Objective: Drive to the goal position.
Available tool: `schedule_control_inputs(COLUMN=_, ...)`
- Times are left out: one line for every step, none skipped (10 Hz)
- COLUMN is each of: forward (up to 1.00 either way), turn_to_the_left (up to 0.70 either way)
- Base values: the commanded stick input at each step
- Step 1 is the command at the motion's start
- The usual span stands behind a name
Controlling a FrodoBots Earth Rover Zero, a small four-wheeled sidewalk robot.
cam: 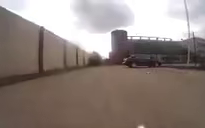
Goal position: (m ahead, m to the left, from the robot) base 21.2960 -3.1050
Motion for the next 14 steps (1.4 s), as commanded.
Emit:
schedule_control_inputs(forward=0.7, turn_to_the_left=0.0)
schedule_control_inputs(forward=0.7, turn_to_the_left=0.0)
schedule_control_inputs(forward=0.7, turn_to_the_left=0.0)
schedule_control_inputs(forward=0.7, turn_to_the_left=0.0)
schedule_control_inputs(forward=0.7, turn_to_the_left=0.0)
schedule_control_inputs(forward=0.7, turn_to_the_left=0.0)
schedule_control_inputs(forward=0.7, turn_to_the_left=0.0)
schedule_control_inputs(forward=0.7, turn_to_the_left=0.0)
schedule_control_inputs(forward=0.7, turn_to_the_left=0.0)
schedule_control_inputs(forward=0.7, turn_to_the_left=0.0)
schedule_control_inputs(forward=0.7, turn_to_the_left=0.0)
schedule_control_inputs(forward=0.7, turn_to_the_left=0.0)
schedule_control_inputs(forward=0.7, turn_to_the_left=0.0)
schedule_control_inputs(forward=0.7, turn_to_the_left=0.0)
